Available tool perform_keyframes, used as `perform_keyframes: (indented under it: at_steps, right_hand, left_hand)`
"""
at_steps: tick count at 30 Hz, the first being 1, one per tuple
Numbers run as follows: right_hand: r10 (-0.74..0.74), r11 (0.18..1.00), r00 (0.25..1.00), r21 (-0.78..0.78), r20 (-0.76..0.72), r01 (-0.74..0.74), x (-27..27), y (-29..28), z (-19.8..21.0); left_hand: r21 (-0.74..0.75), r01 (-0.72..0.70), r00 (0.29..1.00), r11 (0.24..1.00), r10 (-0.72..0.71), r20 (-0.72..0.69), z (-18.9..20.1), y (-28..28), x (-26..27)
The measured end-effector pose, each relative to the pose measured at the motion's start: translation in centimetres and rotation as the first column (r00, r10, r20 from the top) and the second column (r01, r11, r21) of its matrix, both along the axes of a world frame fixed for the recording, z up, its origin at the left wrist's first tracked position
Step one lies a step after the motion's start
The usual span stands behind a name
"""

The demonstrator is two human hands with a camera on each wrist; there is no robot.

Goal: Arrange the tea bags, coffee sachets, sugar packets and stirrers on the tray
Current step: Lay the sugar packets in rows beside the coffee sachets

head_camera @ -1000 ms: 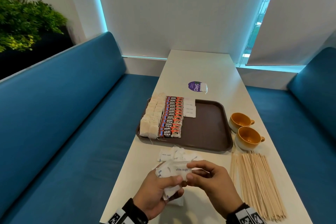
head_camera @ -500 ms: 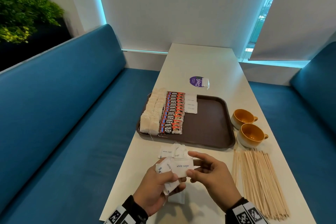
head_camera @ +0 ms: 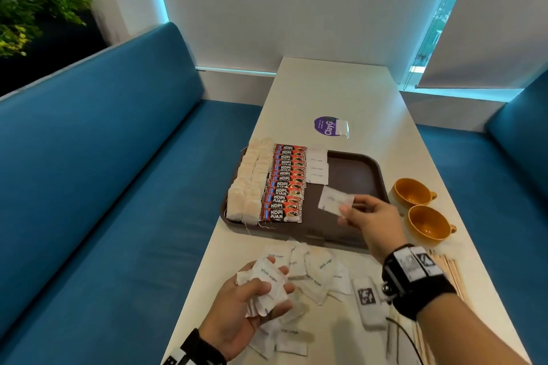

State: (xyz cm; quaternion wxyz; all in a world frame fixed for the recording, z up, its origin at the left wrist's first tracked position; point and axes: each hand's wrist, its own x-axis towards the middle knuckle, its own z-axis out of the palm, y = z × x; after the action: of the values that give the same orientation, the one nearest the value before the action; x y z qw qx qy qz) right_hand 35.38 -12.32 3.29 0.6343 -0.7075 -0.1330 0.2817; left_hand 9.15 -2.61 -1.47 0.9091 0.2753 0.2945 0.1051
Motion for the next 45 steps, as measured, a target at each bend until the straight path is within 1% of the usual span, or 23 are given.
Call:
perform_keyframes:
  at_steps: [2, 4, 7, 9, 12, 15, 20, 24, 27, 31, 34, 36, 38, 40, 43, 45]
  right_hand:
    - [-0.005, 1.000, 1.000, -0.019, -0.031, 0.004, 2.6, 2.1, -0.7]
    - [0.011, 0.997, 0.999, -0.077, -0.047, -0.015, 5.0, 4.2, -2.2]
    - [0.012, 0.985, 0.999, -0.173, -0.034, -0.018, 7.9, 7.0, -4.7]
    - [0.014, 0.972, 1.000, -0.233, -0.022, -0.018, 9.0, 8.4, -5.7]
    - [0.029, 0.954, 0.999, -0.297, 0.013, -0.024, 9.8, 9.8, -6.0]
    - [0.072, 0.929, 0.996, -0.367, 0.062, -0.044, 10.2, 10.8, -6.1]
    - [0.048, 0.897, 0.997, -0.442, 0.065, -0.014, 10.6, 11.7, -5.9]
    - [0.058, 0.850, 0.991, -0.527, 0.125, 0.017, 10.6, 11.9, -6.0]
    - [0.075, 0.831, 0.986, -0.556, 0.148, 0.020, 10.8, 12.0, -6.1]
    - [0.041, 0.853, 0.993, -0.522, 0.108, 0.021, 11.1, 12.0, -6.0]
    - [0.007, 0.900, 0.999, -0.436, 0.054, 0.017, 10.3, 11.0, -5.4]
    - [0.006, 0.922, 0.997, -0.386, 0.076, 0.024, 9.1, 9.5, -4.6]
    - [0.043, 0.944, 0.991, -0.329, 0.129, 0.001, 7.1, 7.6, -3.4]
    - [0.100, 0.957, 0.984, -0.284, 0.149, -0.054, 4.1, 5.2, -1.9]
    - [0.190, 0.961, 0.974, -0.228, 0.122, -0.159, -0.8, 1.7, -0.2]
    - [0.252, 0.950, 0.961, -0.215, 0.111, -0.225, -3.7, -0.2, 0.2]
  left_hand:
    - [0.036, 0.009, 1.000, 0.999, -0.008, -0.017, -0.4, 0.5, 0.2]
    - [0.059, 0.025, 0.999, 0.998, -0.022, -0.045, -0.9, 1.0, 0.3]
    - [0.056, 0.062, 0.995, 0.996, -0.058, -0.080, -1.8, 1.2, 0.6]
    - [0.033, 0.077, 0.995, 0.996, -0.075, -0.062, -2.2, 1.3, 0.7]
    - [0.031, 0.110, 0.994, 0.993, -0.109, -0.009, -2.8, 1.8, 0.7]
    - [0.068, 0.122, 0.992, 0.990, -0.124, 0.026, -3.0, 2.0, 0.6]
    - [0.063, 0.129, 0.990, 0.990, -0.132, 0.043, -3.4, 2.0, 0.6]
    - [0.063, 0.127, 0.990, 0.990, -0.130, 0.046, -3.6, 2.2, 0.5]
    - [0.078, 0.111, 0.992, 0.991, -0.115, 0.050, -3.4, 2.0, 0.6]
    - [0.087, 0.068, 0.995, 0.994, -0.074, 0.066, -3.4, 1.6, 0.7]
    - [0.123, 0.053, 0.997, 0.991, -0.060, 0.056, -3.2, 1.2, 0.6]
    - [0.141, 0.053, 0.997, 0.989, -0.060, 0.040, -3.1, 1.2, 0.5]
    - [0.156, 0.065, 0.997, 0.986, -0.070, 0.027, -3.0, 1.2, 0.4]
    - [0.161, 0.080, 0.996, 0.984, -0.085, 0.021, -2.8, 1.3, 0.4]
    - [0.160, 0.098, 0.994, 0.982, -0.104, 0.029, -2.6, 1.4, 0.3]
    - [0.164, 0.105, 0.993, 0.981, -0.113, 0.038, -2.4, 1.1, 0.3]
